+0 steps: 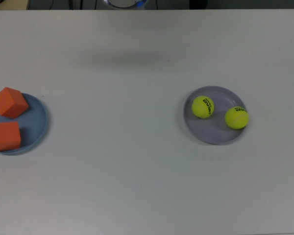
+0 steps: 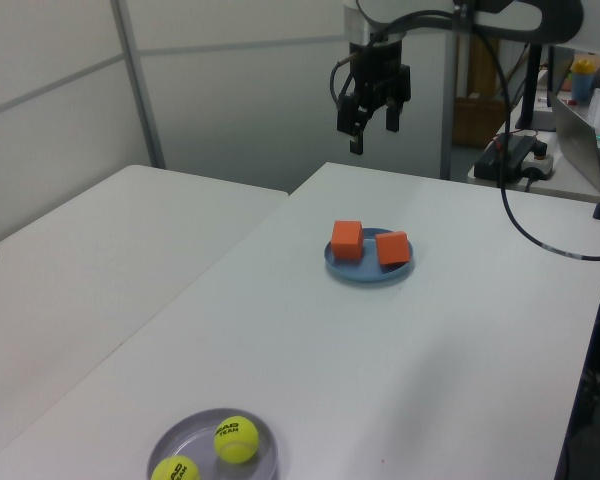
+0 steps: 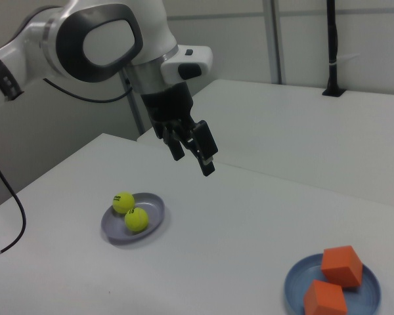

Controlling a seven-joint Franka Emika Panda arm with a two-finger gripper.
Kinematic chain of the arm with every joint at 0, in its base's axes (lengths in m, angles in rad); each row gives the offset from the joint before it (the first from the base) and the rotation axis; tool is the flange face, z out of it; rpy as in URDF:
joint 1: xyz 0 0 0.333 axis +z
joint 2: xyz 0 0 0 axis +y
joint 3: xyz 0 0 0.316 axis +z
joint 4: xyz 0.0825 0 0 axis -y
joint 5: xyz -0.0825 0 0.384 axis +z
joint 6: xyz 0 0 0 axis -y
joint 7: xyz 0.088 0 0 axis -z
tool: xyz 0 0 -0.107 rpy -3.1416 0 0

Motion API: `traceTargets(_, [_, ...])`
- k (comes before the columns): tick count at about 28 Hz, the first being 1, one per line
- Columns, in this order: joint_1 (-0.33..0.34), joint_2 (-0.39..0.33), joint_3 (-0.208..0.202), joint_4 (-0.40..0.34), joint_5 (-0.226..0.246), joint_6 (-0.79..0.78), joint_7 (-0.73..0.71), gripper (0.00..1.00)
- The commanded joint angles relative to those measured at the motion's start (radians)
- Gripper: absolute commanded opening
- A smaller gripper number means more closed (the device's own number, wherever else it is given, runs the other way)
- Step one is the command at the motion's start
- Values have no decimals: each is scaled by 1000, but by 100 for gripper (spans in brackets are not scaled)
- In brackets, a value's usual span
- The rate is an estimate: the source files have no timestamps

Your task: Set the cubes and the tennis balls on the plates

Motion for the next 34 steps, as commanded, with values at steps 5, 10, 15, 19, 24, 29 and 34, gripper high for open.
traceTargets(5, [-11, -47, -4, -9, 14, -44, -8, 100])
traceTargets(10, [-11, -48, -4, -9, 12, -44, -8, 100])
traceTargets(15, [-11, -51, -3, -9, 11, -44, -2, 100])
traceTargets(19, [-11, -51, -1, -8, 11, -44, -1, 100])
traceTargets(24, [-9, -70, -1, -11, 12, -46, -2, 100])
traceTargets(29, [-8, -70, 0, -11, 12, -57, -8, 100])
traceTargets(34, [-9, -71, 0, -11, 12, -61, -10, 100])
